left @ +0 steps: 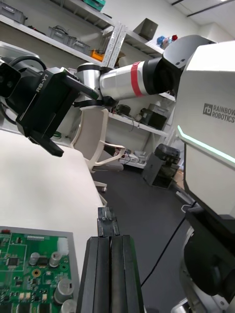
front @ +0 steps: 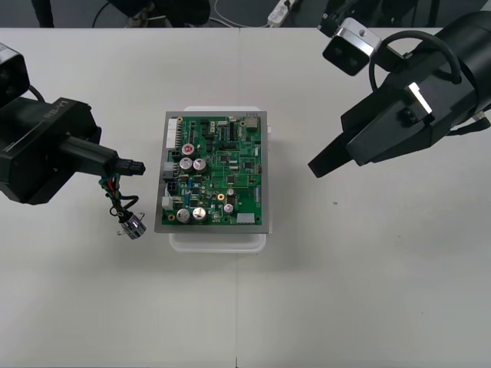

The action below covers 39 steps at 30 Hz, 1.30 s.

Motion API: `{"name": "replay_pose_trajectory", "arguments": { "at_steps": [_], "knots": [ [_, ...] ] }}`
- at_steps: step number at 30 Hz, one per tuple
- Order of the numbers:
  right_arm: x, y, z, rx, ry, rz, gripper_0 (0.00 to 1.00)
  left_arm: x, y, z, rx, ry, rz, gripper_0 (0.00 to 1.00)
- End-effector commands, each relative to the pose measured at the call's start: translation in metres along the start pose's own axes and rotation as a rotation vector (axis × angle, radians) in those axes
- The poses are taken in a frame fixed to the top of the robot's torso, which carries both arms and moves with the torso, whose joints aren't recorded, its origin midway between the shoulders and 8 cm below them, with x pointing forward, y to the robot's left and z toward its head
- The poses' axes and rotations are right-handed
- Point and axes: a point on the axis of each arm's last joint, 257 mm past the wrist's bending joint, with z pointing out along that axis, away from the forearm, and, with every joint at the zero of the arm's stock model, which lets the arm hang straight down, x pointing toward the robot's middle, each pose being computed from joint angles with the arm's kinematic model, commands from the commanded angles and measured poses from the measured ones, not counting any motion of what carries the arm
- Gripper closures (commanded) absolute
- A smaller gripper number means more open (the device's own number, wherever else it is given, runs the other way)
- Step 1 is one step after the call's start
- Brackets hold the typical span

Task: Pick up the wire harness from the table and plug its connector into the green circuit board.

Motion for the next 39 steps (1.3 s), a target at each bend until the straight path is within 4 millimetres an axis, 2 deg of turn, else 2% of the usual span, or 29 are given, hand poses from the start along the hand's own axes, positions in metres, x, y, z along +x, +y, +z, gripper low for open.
{"name": "replay_pose_trajectory", "arguments": {
  "at_steps": [1, 12, 23, 34, 39],
  "knots": [
    [-0.008, 0.001, 0.002, 0.06, 0.007, -0.148, 0.0, 0.003, -0.003, -0.02, -0.022, 0.048, 0.082, 1.0],
    [-0.008, -0.022, 0.01, 0.23, 0.066, -0.265, 0.0, 0.009, 0.001, -0.024, -0.035, 0.067, 0.116, 1.0],
    [-0.009, -0.037, 0.018, 0.383, 0.091, -0.342, 0.0, 0.017, 0.006, -0.029, -0.051, 0.093, 0.144, 1.0],
    [-0.005, -0.061, 0.024, 0.501, 0.135, -0.415, 0.0, 0.024, 0.013, -0.04, -0.087, 0.108, 0.155, 1.0],
    [-0.012, -0.073, 0.026, 0.572, 0.143, -0.462, 0.0, 0.026, 0.017, -0.045, -0.103, 0.113, 0.166, 1.0]
  ]
}}
